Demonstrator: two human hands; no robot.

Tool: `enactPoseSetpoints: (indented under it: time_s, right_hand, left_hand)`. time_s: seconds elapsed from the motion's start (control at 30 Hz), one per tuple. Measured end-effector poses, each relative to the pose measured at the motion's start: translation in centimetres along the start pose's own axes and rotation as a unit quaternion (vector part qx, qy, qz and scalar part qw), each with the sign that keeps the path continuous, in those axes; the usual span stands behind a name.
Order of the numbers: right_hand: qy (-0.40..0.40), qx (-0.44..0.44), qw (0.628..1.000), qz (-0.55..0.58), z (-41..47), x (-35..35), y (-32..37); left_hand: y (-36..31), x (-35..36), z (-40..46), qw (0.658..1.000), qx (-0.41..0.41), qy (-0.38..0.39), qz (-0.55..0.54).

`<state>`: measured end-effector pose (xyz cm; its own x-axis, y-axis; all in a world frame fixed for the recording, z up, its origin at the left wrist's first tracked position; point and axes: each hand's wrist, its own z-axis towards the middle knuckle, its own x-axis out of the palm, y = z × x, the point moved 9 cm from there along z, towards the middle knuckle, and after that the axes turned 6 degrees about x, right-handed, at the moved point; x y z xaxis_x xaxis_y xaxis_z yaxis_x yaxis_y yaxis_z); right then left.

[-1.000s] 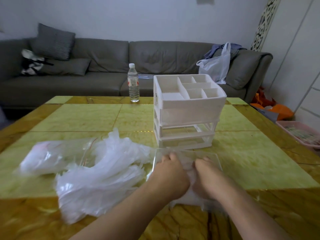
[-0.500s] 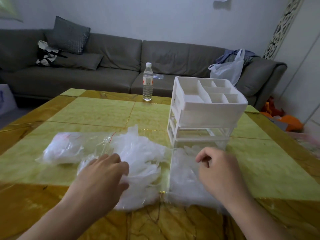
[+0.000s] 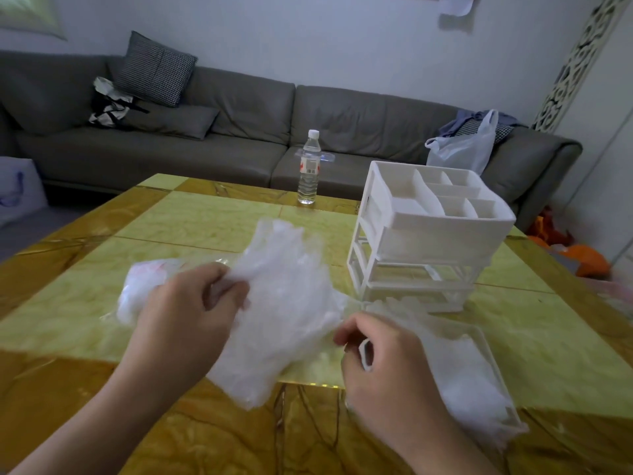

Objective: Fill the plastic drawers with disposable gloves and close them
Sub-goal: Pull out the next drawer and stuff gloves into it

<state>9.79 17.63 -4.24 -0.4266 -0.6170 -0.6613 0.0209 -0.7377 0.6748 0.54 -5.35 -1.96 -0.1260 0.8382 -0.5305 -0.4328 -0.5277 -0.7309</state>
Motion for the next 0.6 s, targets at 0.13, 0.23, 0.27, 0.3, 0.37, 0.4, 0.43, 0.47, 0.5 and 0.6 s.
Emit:
enactPoseSetpoints:
  time_s: [0.13,0.23,0.27,0.3,0.37,0.4,0.43,0.47,0.5,0.6]
  right_hand:
    - [0.089,0.182,0.954,0.221,-0.5,2.5,-1.6]
    - [0.274,0.301,0.815,0.413,-2.1,6.4,-1.2]
    - [0.325,0.288,0.789,0.434,-2.7,7.0,-0.3]
    - [0.352,0.258,0.783,0.443,-3.1,7.2,0.7]
    - [0.320,0.204,0.790,0.481,-2.7,6.7,2.0]
    - [0.271,0.204,0.794,0.505,-2.3,6.1,1.9]
    - [0.212,0.217,0.800,0.518,-1.7,5.6,1.3]
    - [0.149,0.238,0.810,0.515,-1.3,5.1,0.1]
    - [0.083,0.261,0.820,0.503,-1.0,4.3,-1.3]
    - [-0.032,0.285,0.825,0.487,-0.3,2.2,-3.7]
  left_hand:
    - [-0.5,-1.0,-0.8,0.982,-0.062,-0.055,-0.171]
    - [-1.0,-0.5,-1.6,0.967,-0.067,-0.079,-0.232]
    - [-1.2,0.0,-1.9,0.966,-0.065,-0.077,-0.237]
    - [-1.2,0.7,-2.2,0.965,-0.067,-0.070,-0.242]
    - [-1.6,2.2,-2.8,0.964,-0.065,-0.045,-0.253]
    - [-1.9,2.9,-3.1,0.967,-0.058,-0.036,-0.246]
    - [-2.0,3.4,-3.4,0.971,-0.047,-0.031,-0.232]
    - [-2.1,3.8,-3.6,0.974,-0.040,-0.030,-0.219]
    - [-2.1,4.1,-3.7,0.976,-0.039,-0.032,-0.212]
    - [-1.6,4.5,-3.9,0.971,-0.057,-0.043,-0.229]
